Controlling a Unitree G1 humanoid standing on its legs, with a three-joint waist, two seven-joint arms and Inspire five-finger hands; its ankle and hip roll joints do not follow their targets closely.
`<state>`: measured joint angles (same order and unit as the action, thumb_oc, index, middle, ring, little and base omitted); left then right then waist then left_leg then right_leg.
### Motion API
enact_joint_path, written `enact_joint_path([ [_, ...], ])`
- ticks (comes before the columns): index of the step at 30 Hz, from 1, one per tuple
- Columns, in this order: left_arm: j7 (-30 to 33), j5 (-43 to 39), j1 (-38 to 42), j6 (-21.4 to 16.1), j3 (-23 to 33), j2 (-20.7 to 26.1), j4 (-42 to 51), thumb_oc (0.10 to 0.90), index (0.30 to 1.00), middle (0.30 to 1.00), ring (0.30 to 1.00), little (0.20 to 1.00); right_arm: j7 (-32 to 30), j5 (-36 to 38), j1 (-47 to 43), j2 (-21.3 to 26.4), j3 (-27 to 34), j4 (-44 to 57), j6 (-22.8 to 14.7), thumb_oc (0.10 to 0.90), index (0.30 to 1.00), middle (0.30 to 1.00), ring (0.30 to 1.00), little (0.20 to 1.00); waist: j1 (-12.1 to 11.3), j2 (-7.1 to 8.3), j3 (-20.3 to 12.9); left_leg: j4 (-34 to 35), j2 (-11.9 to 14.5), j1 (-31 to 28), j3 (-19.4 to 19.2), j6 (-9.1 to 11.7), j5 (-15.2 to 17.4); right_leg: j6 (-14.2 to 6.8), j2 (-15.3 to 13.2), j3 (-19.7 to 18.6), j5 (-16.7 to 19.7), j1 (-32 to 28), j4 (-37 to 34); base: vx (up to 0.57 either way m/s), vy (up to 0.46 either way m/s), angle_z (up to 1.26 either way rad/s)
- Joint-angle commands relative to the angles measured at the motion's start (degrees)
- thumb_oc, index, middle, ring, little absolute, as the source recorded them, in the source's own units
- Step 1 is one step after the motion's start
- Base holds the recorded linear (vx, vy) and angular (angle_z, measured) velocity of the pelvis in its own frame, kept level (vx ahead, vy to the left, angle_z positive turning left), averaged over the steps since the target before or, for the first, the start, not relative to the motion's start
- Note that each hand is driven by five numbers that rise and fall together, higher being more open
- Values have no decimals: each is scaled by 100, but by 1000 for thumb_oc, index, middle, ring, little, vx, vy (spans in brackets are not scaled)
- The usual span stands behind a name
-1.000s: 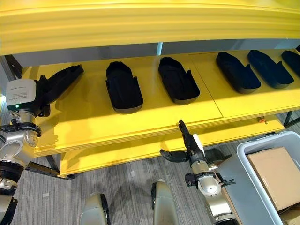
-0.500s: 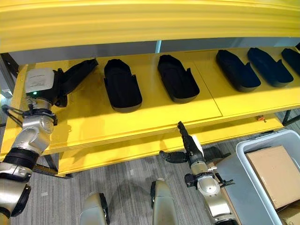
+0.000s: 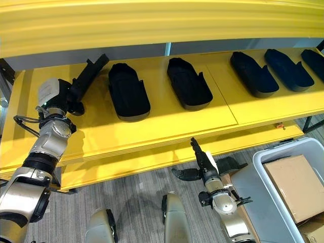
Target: Move parts from the plastic box to the shelf.
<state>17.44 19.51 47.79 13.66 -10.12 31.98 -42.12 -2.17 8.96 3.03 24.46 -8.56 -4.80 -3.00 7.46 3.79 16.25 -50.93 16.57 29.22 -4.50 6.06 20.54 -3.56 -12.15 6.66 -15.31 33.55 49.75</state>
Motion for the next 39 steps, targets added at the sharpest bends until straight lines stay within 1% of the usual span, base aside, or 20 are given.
enact_joint_path([
  [1,630,-878,-74,-191,337,130,345,400,300,300,300,300,-152,-118,-270,66,238,616,-435,900,1000,1000,1000,1000,-90,-75,-186,379,-34,99,436,-103,-494,-215,-235,-143,-192,-647,-382,0,0,0],
  [2,646,-1019,-196,-223,458,164,504,400,300,300,300,300,-167,-136,-285,65,245,611,-425,900,1000,1000,1000,1000,-102,-81,-183,379,-41,105,445,-105,-489,-214,-235,-134,-202,-650,-381,0,0,0],
  [3,646,-1019,-198,-222,459,164,505,400,300,300,300,300,-167,-136,-285,65,245,611,-425,900,1000,1000,1000,1000,-101,-81,-184,378,-41,106,445,-105,-489,-214,-236,-133,-202,-650,-381,0,0,0],
  [4,843,-1546,-400,-358,718,143,654,400,300,300,300,300,-183,-176,-319,57,240,619,-417,900,1000,1000,1000,1000,-139,-88,-170,351,-48,128,461,-109,-482,-212,-241,-123,-210,-654,-365,-1,4,4],
  [8,1221,-2263,-817,-612,1119,67,1145,400,300,300,300,300,-189,-241,-342,31,213,652,-423,900,1000,1000,1000,1000,-186,-108,-163,346,-68,140,478,-106,-482,-219,-265,-83,-205,-672,-363,1,1,1],
  [10,1429,-2424,-1146,-705,1278,-51,1533,400,300,300,300,300,-202,-261,-339,49,182,672,-443,900,1000,1000,1000,1000,-220,-106,-158,372,-76,120,486,-101,-483,-219,-266,-71,-203,-687,-366,3,3,4],
  [14,1501,-2360,-1469,-718,1370,-145,1859,400,300,300,300,300,-208,-251,-339,61,186,679,-470,900,1000,1000,1000,1000,-245,-102,-153,393,-86,104,491,-102,-486,-211,-263,-64,-196,-712,-378,0,0,0],
  [15,1471,-2203,-1517,-649,1349,-115,1925,400,300,300,300,300,-205,-248,-346,72,186,685,-472,900,1000,1000,1000,1000,-249,-99,-151,394,-89,109,495,-102,-485,-209,-267,-62,-198,-713,-380,2,0,5],
  [16,1452,-1864,-1641,-545,1331,-67,2041,400,300,300,300,300,-197,-255,-350,106,188,711,-475,900,1000,1000,1000,1000,-260,-96,-149,399,-85,110,497,-93,-488,-211,-266,-57,-197,-702,-370,-1,-3,6],
  [17,1450,-1860,-1647,-540,1335,-69,2049,400,300,300,300,300,-197,-255,-349,107,186,712,-475,900,1000,1000,1000,1000,-258,-97,-152,399,-85,111,497,-93,-488,-211,-266,-57,-198,-701,-370,-1,-2,5],
  [20,1267,-952,-1715,-193,1244,157,1900,400,300,300,300,300,-174,-267,-345,142,222,717,-472,900,1000,1000,1000,1000,-268,-88,-141,411,-85,113,508,-85,-488,-211,-261,-57,-206,-686,-363,0,-1,1],
  [23,1200,-452,-1712,32,1274,237,1872,400,300,300,300,300,-147,-282,-329,187,251,732,-476,900,1000,1000,1000,1000,-278,-78,-143,422,-69,108,499,-75,-489,-213,-261,-73,-220,-664,-352,0,0,0],
  [26,1128,6,-1668,179,1282,325,1810,400,300,300,300,300,-127,-309,-340,218,276,748,-478,900,1000,1000,1000,1000,-278,-76,-133,447,-58,101,504,-67,-500,-211,-247,-85,-236,-633,-332,0,0,0],
  [30,997,667,-1580,412,1298,608,1494,400,300,300,300,300,-56,-265,-351,302,302,748,-492,900,1000,1000,1000,1000,-278,-84,-133,457,-42,98,510,-50,-501,-216,-233,-103,-261,-602,-311,0,0,0],
  [33,941,870,-1592,471,1405,810,1427,400,300,300,300,300,-15,-226,-357,335,304,737,-491,900,1000,1000,1000,1000,-283,-108,-123,438,-39,116,504,-46,-503,-211,-225,-114,-268,-568,-289,4,-4,-1],
  [39,1008,1007,-1835,560,1792,1175,1254,400,300,300,300,300,86,-229,-319,399,288,732,-529,900,1000,1000,1000,1000,-302,-131,-131,419,-50,161,497,-43,-505,-211,-227,-121,-272,-511,-262,0,0,0],
])
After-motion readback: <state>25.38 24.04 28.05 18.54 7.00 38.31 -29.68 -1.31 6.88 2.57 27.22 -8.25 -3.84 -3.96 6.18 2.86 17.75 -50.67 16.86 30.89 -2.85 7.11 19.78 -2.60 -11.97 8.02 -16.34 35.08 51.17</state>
